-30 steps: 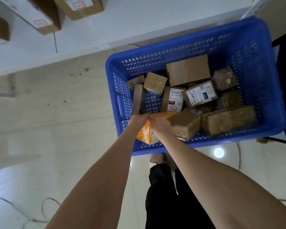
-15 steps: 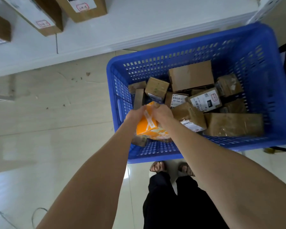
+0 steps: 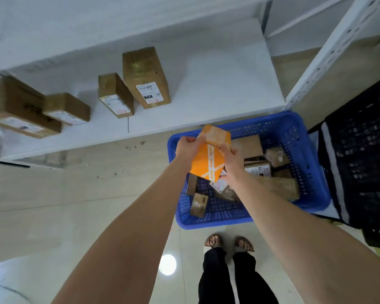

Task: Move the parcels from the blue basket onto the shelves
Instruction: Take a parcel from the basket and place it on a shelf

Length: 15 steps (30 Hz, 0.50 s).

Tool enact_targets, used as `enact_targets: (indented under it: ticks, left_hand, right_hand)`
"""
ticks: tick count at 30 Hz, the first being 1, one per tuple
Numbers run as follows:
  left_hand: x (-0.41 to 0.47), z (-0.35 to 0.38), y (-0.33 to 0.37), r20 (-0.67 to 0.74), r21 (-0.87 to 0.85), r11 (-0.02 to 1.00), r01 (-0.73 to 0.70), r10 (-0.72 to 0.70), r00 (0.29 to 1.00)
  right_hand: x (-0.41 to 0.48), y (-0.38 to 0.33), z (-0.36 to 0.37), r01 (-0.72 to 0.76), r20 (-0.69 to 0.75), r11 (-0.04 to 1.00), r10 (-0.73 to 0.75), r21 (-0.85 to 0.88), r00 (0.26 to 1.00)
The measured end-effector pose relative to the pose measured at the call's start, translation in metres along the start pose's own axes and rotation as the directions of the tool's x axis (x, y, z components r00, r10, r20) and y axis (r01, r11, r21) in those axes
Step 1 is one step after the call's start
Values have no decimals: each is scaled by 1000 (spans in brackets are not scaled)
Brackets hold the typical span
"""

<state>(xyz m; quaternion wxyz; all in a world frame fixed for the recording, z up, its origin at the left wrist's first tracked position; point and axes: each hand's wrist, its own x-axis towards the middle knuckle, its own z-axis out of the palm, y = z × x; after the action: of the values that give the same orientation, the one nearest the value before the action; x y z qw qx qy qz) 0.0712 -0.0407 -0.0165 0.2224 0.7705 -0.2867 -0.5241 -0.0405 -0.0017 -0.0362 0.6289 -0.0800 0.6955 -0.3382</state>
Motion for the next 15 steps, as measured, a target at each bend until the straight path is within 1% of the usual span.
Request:
enact_targets:
  ticks: [3,6,9,12,15]
  left_hand:
    - [-41,-18,41,-21,-17,999,-52,52,998]
    - [-87,-34,78,-16,42,989,-139,139,990]
    - [-130,-45,107,3,109,968,-226,227,974]
    - [-168,-54,132,34,153,947,-284,282,959]
    - [-196,-60,149,64,218,910,-353,347,935]
  right_hand:
    - [-49,-41,-10,-48,12,999,48,26,999]
    - [-90,-74,-17,-103,48,994,102,29,994]
    - [-125,-104,-22,-72,64,997,70,25,995]
    - [-162,-128,-30,-31,84,998,26,53,996]
    - [-188,-141,-40,-50,88,997,44,65,995]
